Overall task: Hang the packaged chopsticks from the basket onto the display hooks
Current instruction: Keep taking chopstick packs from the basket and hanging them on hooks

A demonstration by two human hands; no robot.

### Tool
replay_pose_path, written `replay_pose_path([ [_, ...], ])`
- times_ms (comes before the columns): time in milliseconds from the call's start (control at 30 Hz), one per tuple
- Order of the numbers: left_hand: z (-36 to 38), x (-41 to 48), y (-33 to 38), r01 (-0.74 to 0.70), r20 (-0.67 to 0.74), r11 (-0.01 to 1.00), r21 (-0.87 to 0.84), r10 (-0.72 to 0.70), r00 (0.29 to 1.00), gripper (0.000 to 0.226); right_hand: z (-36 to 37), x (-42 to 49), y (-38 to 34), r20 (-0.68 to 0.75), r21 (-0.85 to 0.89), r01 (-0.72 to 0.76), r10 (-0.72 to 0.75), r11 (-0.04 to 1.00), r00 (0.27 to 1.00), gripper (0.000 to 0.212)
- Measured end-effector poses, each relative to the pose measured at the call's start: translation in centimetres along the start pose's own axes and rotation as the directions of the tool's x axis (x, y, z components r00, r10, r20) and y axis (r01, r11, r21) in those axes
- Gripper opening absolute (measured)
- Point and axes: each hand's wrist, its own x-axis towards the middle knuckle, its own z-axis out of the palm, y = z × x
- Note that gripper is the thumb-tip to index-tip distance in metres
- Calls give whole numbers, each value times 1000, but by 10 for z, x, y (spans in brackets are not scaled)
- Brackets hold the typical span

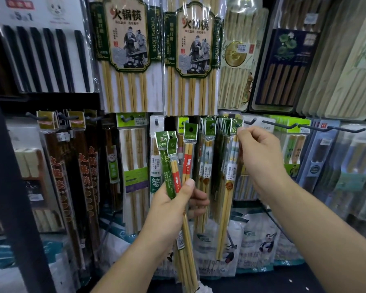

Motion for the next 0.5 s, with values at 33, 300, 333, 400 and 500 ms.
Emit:
replay_pose_path([
  [33, 0, 0, 0, -2, 5, 1000, 2, 2, 1000, 37, 0, 1, 1, -2, 3, -7, 7, 1000, 1000, 36],
  [300, 0, -1, -1, -30, 0, 999, 28, 30, 1000, 35, 1, 9, 8, -7, -9, 1, -1, 1000, 1000, 33],
  [333, 0, -1, -1, -33, -8, 998, 45, 34, 999, 32, 2, 9, 9, -7, -18, 5, -5, 1000, 1000, 34],
  [400, 0, -1, 0, -29, -13, 997, 67, 30, 999, 30, 2, 11, 12, -11, -35, 16, -17, 999, 1000, 36],
  [500, -1, -2, 0, -26, -13, 993, 114, 28, 1000, 28, 2, 12, 18, -25, -62, 55, -56, 997, 998, 39],
])
